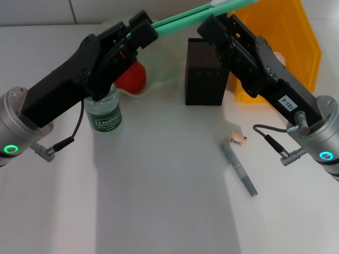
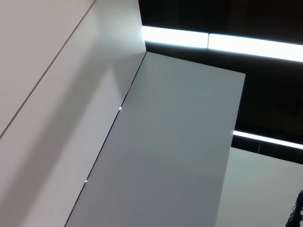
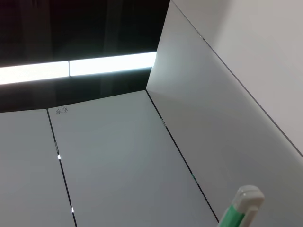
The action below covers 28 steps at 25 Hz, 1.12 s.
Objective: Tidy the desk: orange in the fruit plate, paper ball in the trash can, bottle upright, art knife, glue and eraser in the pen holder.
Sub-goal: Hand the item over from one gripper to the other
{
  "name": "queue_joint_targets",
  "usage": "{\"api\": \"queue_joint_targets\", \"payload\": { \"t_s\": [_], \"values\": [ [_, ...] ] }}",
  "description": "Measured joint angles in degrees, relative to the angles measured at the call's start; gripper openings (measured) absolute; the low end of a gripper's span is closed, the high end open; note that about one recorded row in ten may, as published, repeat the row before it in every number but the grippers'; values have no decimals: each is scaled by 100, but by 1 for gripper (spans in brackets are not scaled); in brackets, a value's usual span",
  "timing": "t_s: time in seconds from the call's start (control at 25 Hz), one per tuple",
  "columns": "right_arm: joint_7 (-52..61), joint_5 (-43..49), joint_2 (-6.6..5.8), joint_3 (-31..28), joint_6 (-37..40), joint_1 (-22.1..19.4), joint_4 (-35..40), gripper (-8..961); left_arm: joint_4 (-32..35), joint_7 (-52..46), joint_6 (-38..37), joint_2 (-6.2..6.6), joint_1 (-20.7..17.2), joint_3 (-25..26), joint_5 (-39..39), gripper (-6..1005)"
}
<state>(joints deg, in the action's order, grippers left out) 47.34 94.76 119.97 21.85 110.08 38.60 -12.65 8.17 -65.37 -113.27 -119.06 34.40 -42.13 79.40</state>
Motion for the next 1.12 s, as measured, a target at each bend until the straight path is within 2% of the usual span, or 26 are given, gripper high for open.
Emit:
{"api": "queue_joint_targets", "payload": {
  "t_s": [0.32,0.88,1.08,1.12],
  "values": [
    [30,32,0,48,11,-58,-2,564,1,97,31,14,-267,-117,6,204],
    [37,104,0,48,18,-217,1,560,0,98,-11,14,-429,-141,5,204],
    [39,104,0,47,70,-221,14,386,0,94,-9,14,-434,-192,5,204],
    [38,104,0,47,75,-222,26,387,0,86,-9,14,-434,-192,5,204]
  ]
}}
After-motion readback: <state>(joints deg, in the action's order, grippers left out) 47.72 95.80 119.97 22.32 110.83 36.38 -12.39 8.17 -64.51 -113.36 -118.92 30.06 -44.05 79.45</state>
